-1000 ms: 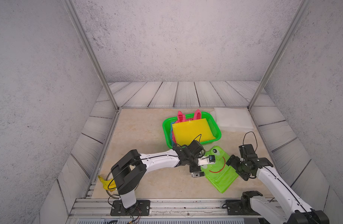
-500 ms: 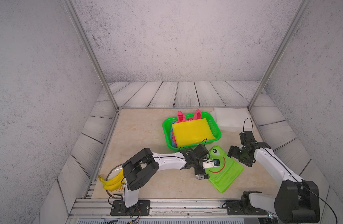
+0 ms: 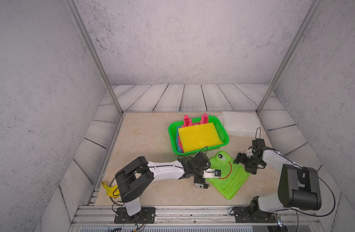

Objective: Put the folded raincoat in the basket
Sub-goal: Move the raincoat to the center of the board.

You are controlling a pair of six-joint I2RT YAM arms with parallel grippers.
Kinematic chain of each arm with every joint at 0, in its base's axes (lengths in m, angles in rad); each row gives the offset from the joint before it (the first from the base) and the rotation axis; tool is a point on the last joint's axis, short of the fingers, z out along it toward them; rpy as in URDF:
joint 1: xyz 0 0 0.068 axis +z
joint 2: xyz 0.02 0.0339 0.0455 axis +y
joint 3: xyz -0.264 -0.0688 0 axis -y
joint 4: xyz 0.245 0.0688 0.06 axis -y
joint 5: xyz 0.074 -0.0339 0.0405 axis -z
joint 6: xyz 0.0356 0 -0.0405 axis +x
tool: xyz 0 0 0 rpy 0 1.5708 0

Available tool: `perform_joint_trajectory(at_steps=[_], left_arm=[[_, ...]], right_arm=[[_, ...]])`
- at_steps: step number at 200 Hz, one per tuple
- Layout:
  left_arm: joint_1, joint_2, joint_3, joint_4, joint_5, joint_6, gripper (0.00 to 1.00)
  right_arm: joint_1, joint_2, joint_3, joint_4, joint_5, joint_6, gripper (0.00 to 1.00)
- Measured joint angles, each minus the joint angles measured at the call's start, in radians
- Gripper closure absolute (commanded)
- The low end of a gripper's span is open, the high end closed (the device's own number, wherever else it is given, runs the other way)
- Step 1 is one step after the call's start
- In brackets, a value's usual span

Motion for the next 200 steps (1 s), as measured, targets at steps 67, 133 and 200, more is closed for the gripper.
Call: perform_joint_trajectory(at_steps=[67, 133, 200], left_arm=[[0.150, -0.009, -0.027, -0.031, -0.010, 0.023, 0.01], [0.165, -0.123, -0.097, -0.167, 0.045, 0.206, 0.01], [0.082, -0.123, -0.169, -0.129, -0.024, 0.340, 0.01]], right_arm=[[0.033, -0.103, -0.167, 0.166, -0.266, 0.051, 0.17], [0.111, -0.165, -0.194, 0.049, -0.296, 0.085, 0.16], [0.111, -0.129, -0.101, -0.019, -0.185, 0.081, 0.16]])
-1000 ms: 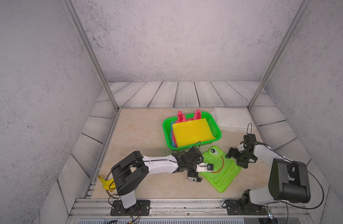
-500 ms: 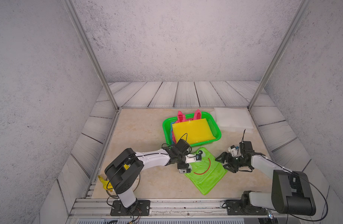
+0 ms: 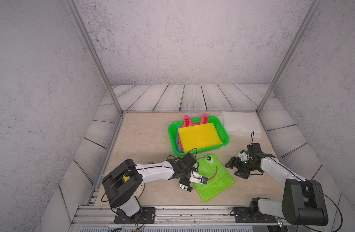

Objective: Put the folded raincoat in the basket
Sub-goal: Move the raincoat to the center of the board.

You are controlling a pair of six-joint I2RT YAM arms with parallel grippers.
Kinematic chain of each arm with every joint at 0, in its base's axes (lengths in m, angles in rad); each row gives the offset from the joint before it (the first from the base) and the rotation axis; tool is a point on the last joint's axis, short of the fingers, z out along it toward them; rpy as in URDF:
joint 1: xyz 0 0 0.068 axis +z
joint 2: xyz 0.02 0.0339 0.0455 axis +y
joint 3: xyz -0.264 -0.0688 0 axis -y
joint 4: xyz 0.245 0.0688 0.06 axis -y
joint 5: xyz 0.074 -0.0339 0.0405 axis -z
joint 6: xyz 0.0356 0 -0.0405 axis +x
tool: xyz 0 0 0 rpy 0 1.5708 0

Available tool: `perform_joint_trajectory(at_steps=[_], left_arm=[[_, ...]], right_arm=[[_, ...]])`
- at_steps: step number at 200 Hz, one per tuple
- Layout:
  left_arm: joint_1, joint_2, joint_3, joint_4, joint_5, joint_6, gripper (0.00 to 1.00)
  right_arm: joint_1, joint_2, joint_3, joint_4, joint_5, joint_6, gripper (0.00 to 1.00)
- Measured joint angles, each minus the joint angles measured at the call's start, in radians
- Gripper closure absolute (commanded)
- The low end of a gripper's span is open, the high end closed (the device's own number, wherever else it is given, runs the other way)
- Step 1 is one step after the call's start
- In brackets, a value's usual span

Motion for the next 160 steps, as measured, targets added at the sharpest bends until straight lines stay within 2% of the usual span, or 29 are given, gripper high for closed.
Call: perform_joint_trajectory(at_steps=[44, 100, 160], left_arm=[[0.018, 0.005, -0.014, 0.074, -0.068, 0.017, 0.01], [0.101, 0.032, 0.018, 0.084, -0.087, -0.003, 0.01], [0.150, 0.048, 0.047, 0.054, -0.062, -0.050, 0.00]], right_arm=[[-0.002, 0.071, -0.012, 0.044, -0.069, -0.001, 0.20], [0.043, 0.028, -0.108, 0.107, -0.208, 0.009, 0.25], [0.109, -0.066, -0.154, 0.067, -0.186, 0.045, 0.25]])
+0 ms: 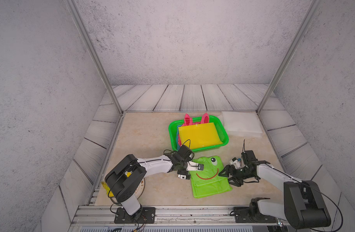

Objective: Put the folded raincoat in the basket
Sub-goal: Move the raincoat to the center of the board, then pick up the raincoat from the center of the board.

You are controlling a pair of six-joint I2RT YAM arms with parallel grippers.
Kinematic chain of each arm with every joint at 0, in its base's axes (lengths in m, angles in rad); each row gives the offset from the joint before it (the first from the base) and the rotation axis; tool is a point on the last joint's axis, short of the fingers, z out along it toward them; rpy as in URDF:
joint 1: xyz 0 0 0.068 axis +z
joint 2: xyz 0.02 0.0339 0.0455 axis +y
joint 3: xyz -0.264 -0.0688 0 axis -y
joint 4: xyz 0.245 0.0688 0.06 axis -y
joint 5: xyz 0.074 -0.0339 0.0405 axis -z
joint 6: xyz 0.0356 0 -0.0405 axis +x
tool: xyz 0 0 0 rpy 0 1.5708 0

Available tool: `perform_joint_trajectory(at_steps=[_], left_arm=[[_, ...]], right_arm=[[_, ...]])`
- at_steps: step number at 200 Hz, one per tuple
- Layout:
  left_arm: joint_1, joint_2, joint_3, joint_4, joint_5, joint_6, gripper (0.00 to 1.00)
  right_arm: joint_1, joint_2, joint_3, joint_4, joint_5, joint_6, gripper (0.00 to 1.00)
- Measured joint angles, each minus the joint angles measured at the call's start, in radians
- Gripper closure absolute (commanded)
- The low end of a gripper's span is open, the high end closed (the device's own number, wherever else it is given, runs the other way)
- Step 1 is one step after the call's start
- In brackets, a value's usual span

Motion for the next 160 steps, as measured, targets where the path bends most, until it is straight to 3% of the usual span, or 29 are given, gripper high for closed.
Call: perform_joint_trajectory(at_steps=[31, 69, 103, 138, 160], left_arm=[[0.043, -0.069, 0.010, -0.138, 0.144, 0.003, 0.00], [0.040, -0.153, 0.050, -0.275, 0.322, 0.019, 0.01], [0.019, -0.115, 0.059, -0.279, 0.368, 0.011, 0.01], [0.042, -0.051, 0.095, -0.325, 0.415, -0.006, 0.01], [0.075, -0.057, 0.100, -0.338, 0.441, -0.009, 0.00]], right_arm=[[0.002, 0.003, 0.033, -0.053, 0.063, -0.003, 0.23], [0.002, 0.110, 0.114, -0.069, 0.110, -0.018, 0.27], [0.000, 0.201, 0.138, -0.033, 0.035, -0.036, 0.42], [0.001, 0.277, 0.130, 0.006, -0.045, -0.062, 0.75], [0.002, 0.304, 0.117, 0.031, -0.074, -0.085, 0.89]])
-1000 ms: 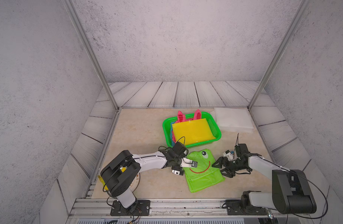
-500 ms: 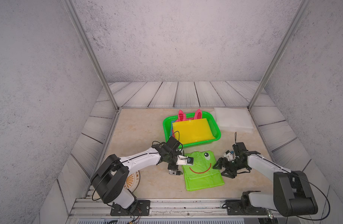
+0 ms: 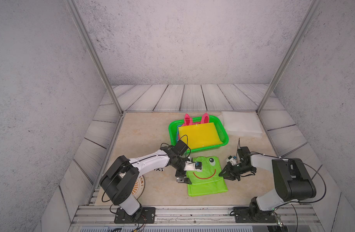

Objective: Put the folded raincoat in the basket
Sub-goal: Pick up the raincoat from the center of the board.

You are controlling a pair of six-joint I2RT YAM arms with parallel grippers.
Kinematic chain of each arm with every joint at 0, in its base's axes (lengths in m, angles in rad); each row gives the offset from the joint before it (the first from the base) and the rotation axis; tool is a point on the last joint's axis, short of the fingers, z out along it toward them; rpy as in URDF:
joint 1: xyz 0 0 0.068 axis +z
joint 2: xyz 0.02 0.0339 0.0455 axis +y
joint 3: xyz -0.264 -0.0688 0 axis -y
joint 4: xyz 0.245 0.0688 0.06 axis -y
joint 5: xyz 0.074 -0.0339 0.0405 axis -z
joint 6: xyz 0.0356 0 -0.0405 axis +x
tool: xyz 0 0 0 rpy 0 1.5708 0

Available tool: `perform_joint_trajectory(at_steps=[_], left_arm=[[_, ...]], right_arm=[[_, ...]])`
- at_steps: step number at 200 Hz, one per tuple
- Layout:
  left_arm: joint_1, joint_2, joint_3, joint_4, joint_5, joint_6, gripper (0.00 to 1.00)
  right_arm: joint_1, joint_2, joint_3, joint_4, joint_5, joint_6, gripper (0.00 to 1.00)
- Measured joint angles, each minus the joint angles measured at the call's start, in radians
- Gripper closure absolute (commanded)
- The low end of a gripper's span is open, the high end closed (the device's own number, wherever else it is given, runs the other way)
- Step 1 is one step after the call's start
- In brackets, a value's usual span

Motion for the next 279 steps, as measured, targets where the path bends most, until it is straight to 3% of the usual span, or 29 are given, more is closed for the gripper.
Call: perform_joint_trajectory(at_steps=[19, 52, 97, 152, 212, 279], left_arm=[[0.019, -0.011, 0.001, -0.016, 0.010, -0.001, 0.00], [0.024, -0.028, 0.046, -0.069, 0.059, -0.020, 0.00], [-0.005, -0.042, 0.068, -0.051, 0.132, -0.063, 0.00], [-0.222, 0.001, 0.091, 0.100, -0.060, -0.152, 0.01], [-0.315, 0.011, -0.087, 0.457, -0.286, -0.277, 0.00], [-0.436, 0.011, -0.221, 0.847, -0.540, -0.330, 0.01]], right_arm=[[0.002, 0.000, -0.016, 0.021, -0.020, -0.005, 1.00], [0.013, -0.050, -0.042, 0.058, -0.061, 0.009, 1.00], [0.023, -0.203, -0.082, 0.119, -0.100, 0.159, 1.00], [0.030, -0.316, -0.061, 0.119, -0.086, 0.386, 1.00], [0.034, -0.367, -0.041, 0.099, -0.028, 0.606, 1.00], [0.035, -0.369, -0.041, 0.107, 0.018, 0.715, 1.00]])
